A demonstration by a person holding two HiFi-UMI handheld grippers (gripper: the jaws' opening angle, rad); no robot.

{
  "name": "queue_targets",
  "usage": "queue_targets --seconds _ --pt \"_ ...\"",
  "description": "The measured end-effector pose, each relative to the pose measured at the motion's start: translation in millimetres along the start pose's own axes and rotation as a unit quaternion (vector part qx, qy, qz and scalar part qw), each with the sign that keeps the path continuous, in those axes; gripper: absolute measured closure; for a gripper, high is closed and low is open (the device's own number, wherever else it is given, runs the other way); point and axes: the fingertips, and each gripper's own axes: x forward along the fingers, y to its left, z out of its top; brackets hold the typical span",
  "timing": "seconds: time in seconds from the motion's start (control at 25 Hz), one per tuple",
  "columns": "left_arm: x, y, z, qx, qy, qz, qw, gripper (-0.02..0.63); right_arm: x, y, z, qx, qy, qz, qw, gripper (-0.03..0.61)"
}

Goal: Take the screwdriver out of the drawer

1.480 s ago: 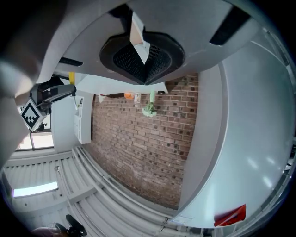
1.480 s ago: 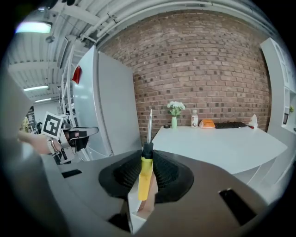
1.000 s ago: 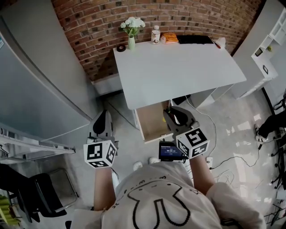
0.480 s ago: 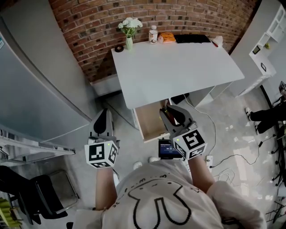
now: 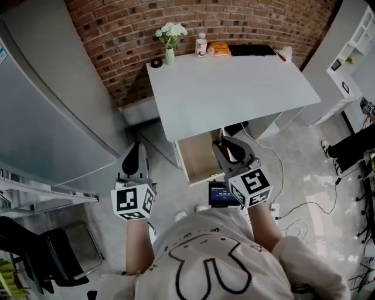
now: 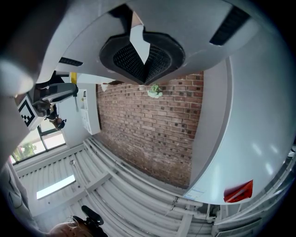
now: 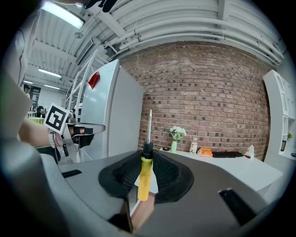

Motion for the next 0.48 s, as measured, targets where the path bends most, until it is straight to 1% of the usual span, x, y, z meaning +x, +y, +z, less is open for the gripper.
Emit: queue_targets --seconds 0.48 --pt "1.1 -1.2 0.2 0.008 0.002 -0.005 1.0000 0.601 -1.1 -0.4 -0.2 -0.002 0.004 -0.002 1.000 0.502"
